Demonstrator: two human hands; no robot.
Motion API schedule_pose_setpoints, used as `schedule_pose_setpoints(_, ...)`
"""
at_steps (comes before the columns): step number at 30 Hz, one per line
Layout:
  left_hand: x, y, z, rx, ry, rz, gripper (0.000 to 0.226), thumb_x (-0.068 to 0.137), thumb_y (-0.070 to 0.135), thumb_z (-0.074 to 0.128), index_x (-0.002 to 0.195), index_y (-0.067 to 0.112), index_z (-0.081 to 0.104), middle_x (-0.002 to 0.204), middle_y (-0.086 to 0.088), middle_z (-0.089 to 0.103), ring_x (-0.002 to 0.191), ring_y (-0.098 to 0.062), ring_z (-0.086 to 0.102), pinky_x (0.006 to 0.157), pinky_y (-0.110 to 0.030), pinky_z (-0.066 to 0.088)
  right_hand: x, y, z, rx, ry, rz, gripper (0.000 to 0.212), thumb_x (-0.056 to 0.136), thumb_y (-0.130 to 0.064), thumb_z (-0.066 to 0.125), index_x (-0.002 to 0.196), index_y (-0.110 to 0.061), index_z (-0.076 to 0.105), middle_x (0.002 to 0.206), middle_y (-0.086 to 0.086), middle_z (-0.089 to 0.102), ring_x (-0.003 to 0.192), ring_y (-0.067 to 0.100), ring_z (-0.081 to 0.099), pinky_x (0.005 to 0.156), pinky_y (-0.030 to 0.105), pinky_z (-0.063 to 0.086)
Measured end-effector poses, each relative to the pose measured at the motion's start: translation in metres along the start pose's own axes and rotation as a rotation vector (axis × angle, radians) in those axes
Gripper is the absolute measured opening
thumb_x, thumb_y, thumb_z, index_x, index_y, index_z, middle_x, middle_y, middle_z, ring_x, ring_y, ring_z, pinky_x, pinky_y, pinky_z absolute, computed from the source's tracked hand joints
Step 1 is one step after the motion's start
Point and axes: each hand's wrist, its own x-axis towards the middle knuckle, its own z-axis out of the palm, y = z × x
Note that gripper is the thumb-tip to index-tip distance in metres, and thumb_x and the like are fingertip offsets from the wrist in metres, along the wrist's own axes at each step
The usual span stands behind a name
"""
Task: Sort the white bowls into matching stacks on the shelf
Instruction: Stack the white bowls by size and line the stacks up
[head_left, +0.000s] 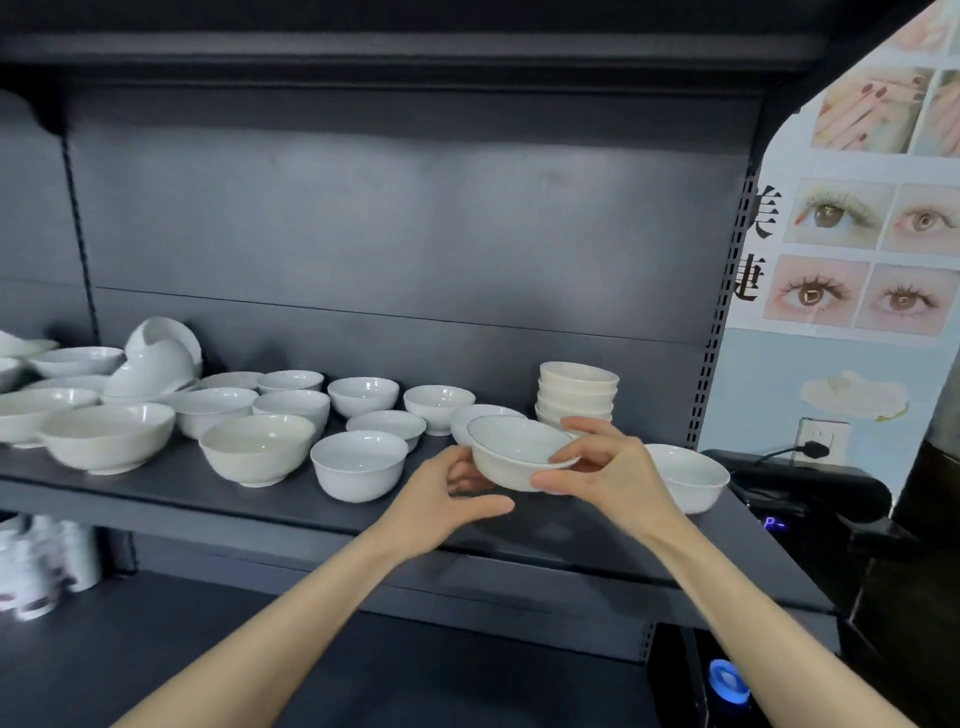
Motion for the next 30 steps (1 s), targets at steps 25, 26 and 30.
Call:
schedule_pose_setpoints(25,0.036,-0.019,-0.214,0.11,0.107,0.038,0.043,0.075,0.01,0.08,0.113,0.006,0.06,0.103,-0.006,0.071,0.098,-0.015,0.068,0.082,-0.021,0.055,0.104,-0.068,0.166,-0.007,-0.137,0.027,0.05,0.043,-0.058,0.086,0.069,-0.017,0.076,0.09,0.014,0.069,0.073,0.021,0.056,0.069,0.049,0.053)
schedule_pose_setpoints(26,0.045,-0.02,-0.221,0.126,0.082,0.034,0.043,0.074,0.012,0.08,0.113,0.006,0.062,0.105,-0.006,0.072,0.1,-0.016,0.067,0.084,-0.022,0.054,0.108,-0.068,0.169,-0.016,-0.119,0.04,0.05,0.042,-0.058,0.085,0.069,-0.017,0.076,0.09,0.013,0.07,0.073,0.018,0.056,0.07,0.046,0.053)
schedule_pose_setpoints(30,0.076,-0.03,-0.236,0.143,0.01,-0.021,0.044,0.07,0.009,0.083,0.109,0.003,0.064,0.094,-0.002,0.072,0.084,-0.005,0.068,0.071,-0.011,0.051,0.125,-0.063,0.178,-0.061,-0.089,0.09,0.052,0.041,-0.056,0.086,0.071,-0.015,0.075,0.077,0.004,0.063,0.066,0.011,0.05,0.063,0.027,0.044)
